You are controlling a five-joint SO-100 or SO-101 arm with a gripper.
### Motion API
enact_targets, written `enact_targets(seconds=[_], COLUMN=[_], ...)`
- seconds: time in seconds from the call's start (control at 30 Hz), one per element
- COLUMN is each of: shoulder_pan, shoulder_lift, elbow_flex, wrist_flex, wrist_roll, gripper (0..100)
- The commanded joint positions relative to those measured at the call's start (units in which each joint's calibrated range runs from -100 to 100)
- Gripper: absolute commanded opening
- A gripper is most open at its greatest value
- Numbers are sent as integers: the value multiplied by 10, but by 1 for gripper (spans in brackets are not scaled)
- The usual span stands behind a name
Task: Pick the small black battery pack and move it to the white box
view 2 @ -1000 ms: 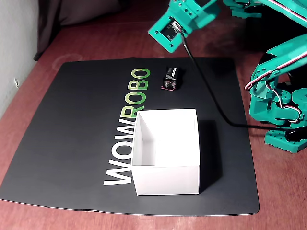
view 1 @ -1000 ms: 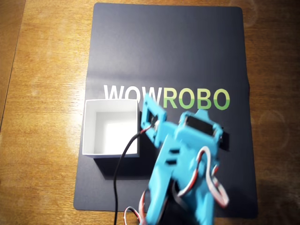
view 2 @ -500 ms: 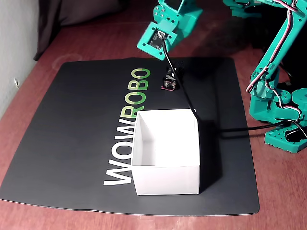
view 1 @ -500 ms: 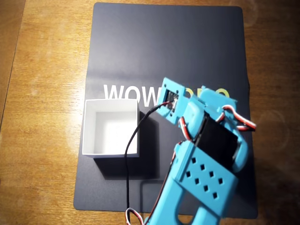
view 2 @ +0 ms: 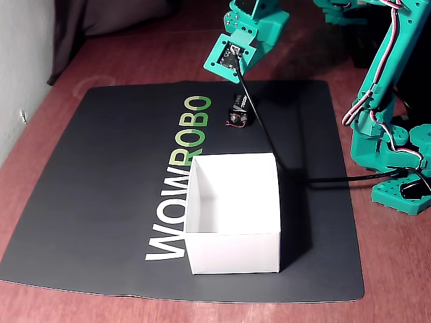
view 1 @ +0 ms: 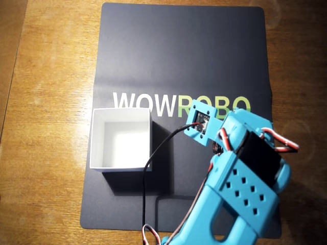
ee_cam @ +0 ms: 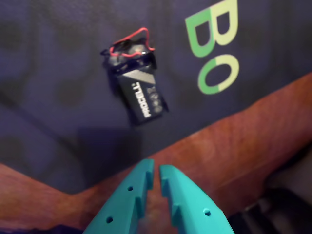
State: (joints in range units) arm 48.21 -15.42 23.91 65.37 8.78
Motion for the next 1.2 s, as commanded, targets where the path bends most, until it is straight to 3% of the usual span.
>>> enact_targets(seconds=[0.0,0.17,0.43,0.73,1.17], shoulder_pan=[21,38,43,76,50], shoulder_lift=[7,34,92,163,189], elbow_flex=[-16,-15,-16,-16,-15], wrist_flex=[-12,-12,-21,-132,-62], wrist_roll=[3,3,34,93,114], gripper=[12,23,22,22,22])
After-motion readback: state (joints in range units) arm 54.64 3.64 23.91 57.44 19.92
